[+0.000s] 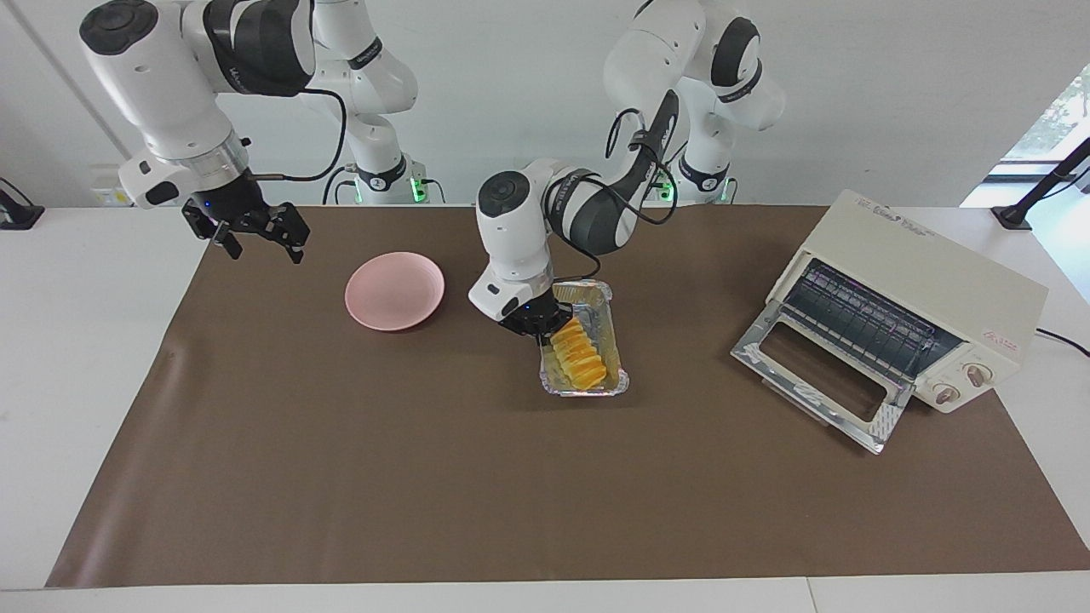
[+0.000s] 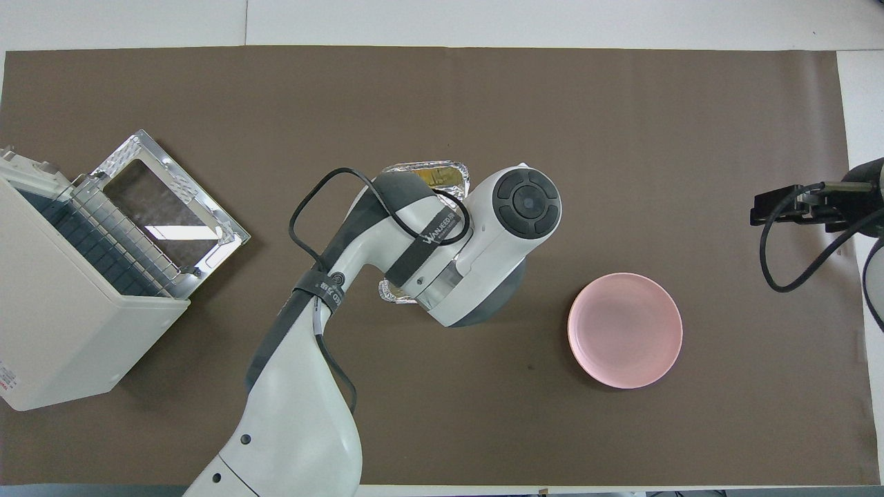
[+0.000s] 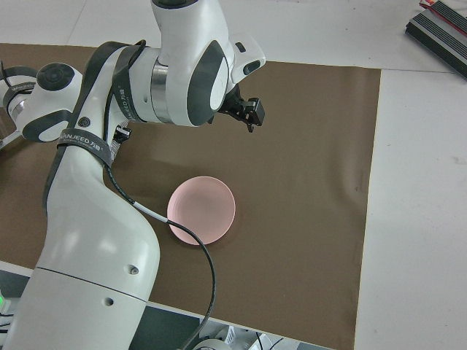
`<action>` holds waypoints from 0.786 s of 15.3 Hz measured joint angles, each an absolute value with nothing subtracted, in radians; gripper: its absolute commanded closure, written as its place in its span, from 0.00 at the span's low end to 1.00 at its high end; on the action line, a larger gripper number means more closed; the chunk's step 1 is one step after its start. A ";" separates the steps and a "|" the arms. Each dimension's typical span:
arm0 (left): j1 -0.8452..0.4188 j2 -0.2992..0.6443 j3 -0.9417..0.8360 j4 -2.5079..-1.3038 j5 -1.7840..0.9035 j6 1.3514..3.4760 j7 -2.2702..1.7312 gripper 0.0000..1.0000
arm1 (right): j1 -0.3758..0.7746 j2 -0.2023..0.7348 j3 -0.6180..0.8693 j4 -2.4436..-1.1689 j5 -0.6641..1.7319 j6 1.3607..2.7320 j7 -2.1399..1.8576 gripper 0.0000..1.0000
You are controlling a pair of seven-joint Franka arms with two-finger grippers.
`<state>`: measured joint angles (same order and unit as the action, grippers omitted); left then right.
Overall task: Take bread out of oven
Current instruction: 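Carry the foil tray to the table center and release it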
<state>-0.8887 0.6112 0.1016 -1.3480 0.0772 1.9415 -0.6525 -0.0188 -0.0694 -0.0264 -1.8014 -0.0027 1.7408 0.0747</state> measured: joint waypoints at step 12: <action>-0.914 0.603 0.106 -1.449 0.077 1.996 -0.643 1.00 | -0.019 -0.060 -0.024 -1.808 -0.002 1.776 0.074 0.00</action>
